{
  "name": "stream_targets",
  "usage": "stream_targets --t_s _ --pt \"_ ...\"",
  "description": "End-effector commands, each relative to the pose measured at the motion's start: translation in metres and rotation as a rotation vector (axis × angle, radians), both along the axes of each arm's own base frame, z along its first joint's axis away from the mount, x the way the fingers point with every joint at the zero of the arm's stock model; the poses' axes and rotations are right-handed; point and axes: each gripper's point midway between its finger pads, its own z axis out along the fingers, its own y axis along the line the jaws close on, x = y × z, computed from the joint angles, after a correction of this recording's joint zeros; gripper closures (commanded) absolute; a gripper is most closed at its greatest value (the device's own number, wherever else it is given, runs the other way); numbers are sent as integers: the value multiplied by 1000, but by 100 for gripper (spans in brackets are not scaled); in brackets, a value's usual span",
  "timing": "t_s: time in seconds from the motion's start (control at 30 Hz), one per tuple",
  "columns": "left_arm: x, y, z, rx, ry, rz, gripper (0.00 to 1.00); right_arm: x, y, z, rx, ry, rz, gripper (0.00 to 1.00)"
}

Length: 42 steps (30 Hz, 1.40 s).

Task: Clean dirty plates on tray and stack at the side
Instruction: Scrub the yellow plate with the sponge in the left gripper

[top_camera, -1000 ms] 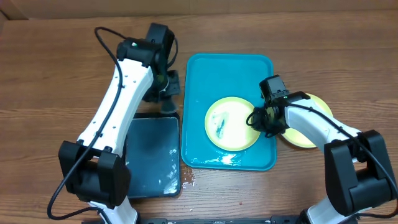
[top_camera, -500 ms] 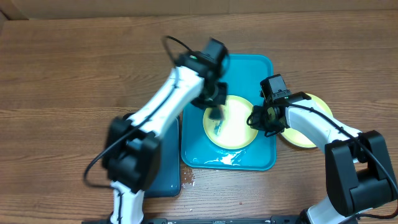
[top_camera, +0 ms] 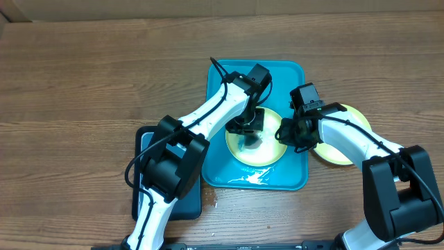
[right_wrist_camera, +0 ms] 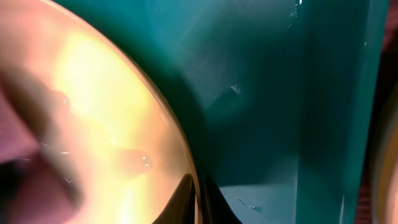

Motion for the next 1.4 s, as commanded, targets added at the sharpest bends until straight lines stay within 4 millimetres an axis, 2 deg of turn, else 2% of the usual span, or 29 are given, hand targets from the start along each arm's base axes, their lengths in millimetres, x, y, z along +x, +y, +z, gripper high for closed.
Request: stream_targets --t_s 0.0,0.03,0.13,0.23,0.3,0.37,0.4,0.53,0.63,0.8,0.87,1.0,1.17,1.37 --pt "28 71 -7 304 -115 70 96 -17 -10 -19 -52 66 -2 96" --pt "30 82 -5 346 -125 75 96 -17 -10 -19 -52 66 -2 96" --pt "32 92 -4 372 -123 63 96 -17 -10 -19 -52 66 -2 96" --pt "32 96 -4 375 -114 70 96 -18 -10 -19 -52 67 -2 96" --pt "31 91 -6 344 -103 74 96 -18 -10 -19 -52 67 -2 96" --pt "27 70 -9 231 -65 80 96 -18 -10 -19 -52 67 -2 96" --pt "22 40 -10 70 -14 73 96 -18 -10 -19 -52 67 -2 96" --pt "12 -30 2 -280 59 1 96 -18 -10 -19 -52 67 -3 96" --pt "3 -61 9 -385 70 -54 96 -18 -10 -19 -52 67 -3 96" --pt "-16 -79 9 -383 81 -109 96 -18 -10 -19 -52 69 -3 96" --pt "-20 -78 7 -359 88 -106 96 -18 -10 -19 -53 70 -2 96" --pt "-21 -62 -1 -263 98 -44 96 -18 -10 -19 -53 70 -3 96" --pt "-26 -3 -13 55 82 51 96 -18 -10 -19 -53 70 -3 96" --pt "-19 57 -9 373 -13 49 96 -18 -10 -19 -53 70 -3 96"
